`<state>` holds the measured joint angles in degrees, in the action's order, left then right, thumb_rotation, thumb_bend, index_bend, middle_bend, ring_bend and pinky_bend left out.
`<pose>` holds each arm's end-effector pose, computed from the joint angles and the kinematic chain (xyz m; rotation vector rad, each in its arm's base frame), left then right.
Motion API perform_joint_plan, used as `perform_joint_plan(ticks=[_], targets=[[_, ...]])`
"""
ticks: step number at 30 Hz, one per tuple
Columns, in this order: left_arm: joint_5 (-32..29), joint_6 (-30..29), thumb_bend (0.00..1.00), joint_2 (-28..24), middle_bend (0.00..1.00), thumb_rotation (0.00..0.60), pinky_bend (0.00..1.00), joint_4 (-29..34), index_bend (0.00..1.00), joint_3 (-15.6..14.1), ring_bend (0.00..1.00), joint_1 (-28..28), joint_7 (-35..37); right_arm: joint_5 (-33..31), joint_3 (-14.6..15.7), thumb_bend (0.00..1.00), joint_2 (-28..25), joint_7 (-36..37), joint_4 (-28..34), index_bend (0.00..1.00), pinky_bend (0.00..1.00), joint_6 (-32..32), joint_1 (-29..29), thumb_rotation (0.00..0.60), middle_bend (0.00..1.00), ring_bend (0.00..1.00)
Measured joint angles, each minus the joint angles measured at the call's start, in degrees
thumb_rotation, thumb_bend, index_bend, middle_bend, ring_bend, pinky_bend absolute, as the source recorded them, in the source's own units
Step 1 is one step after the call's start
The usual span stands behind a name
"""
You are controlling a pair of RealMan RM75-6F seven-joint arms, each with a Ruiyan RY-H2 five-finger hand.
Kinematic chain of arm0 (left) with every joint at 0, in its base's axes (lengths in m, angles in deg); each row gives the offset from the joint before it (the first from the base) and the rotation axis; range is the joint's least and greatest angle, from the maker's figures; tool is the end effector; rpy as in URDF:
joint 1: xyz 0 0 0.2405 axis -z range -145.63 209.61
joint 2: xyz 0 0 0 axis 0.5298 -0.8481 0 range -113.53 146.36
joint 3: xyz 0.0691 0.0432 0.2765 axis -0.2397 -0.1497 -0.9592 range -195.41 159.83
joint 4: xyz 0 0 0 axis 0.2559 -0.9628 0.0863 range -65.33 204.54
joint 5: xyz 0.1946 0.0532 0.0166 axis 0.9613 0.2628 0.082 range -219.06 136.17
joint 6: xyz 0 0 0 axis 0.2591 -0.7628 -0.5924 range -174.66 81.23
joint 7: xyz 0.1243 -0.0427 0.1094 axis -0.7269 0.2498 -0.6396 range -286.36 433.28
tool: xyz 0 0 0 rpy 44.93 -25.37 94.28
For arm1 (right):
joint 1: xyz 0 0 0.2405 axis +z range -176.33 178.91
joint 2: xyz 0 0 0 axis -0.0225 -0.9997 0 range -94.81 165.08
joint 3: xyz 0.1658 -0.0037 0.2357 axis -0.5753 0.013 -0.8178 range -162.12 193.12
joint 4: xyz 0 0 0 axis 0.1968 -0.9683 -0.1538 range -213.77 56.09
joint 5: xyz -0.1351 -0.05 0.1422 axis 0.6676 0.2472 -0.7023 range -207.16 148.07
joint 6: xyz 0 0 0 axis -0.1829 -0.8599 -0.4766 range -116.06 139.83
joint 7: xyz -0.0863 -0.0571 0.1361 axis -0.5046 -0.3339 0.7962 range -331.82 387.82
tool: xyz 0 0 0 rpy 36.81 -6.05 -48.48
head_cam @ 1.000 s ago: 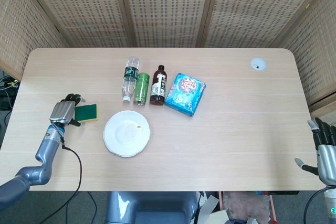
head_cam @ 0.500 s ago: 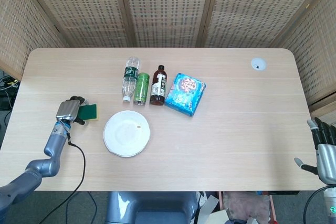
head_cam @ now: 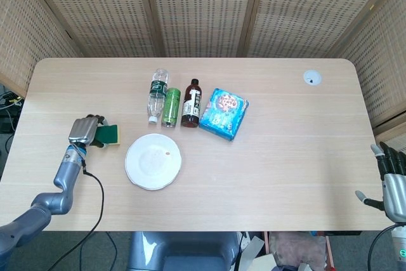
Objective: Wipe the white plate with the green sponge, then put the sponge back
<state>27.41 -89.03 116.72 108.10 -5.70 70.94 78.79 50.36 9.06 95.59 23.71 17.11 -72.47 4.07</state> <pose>-0.3283 0.4468 -0.0052 -1.5521 -1.0768 -0.6721 -0.3462 -0.2082 0.2112 1.2766 -0.8778 0.8094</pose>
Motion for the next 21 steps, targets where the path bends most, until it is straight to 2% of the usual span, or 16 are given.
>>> perform_joint_plan(ticks=[6,11,16,21], targets=[[6.19,-7.6,0.15,-5.48,0.38,0.6,0.42,9.71,0.51,-1.55,0.26,-0.23,0.09,0.47,0.14,0.0,-0.33,0.48,0.35,0.02,0.0,-0.4,-0.15,0.6,0.0,0.0],[12.91,-11.07,0.15,-11.84,0.39,0.6,0.44,21.89,0.54,-3.86,0.28,0.94,-4.83,0.61,0.15,0.0,-0.66,1.04,0.53,0.02,0.0,-0.52,-0.2,0.6,0.0,0.0],[15.98,-9.95,0.15,-13.76,0.39,0.6,0.46,27.18,0.54,-5.97,0.28,3.28,-12.27,0.69,0.14,0.0,-1.03,1.77,0.66,0.02,0.0,-0.74,-0.34,0.6,0.0,0.0],[14.67,-5.66,0.15,-11.61,0.39,0.6,0.46,28.32,0.54,-6.66,0.28,5.43,-19.07,0.51,0.1,0.0,-1.44,2.77,0.52,0.02,0.0,-0.56,-0.38,0.6,0.0,0.0]])
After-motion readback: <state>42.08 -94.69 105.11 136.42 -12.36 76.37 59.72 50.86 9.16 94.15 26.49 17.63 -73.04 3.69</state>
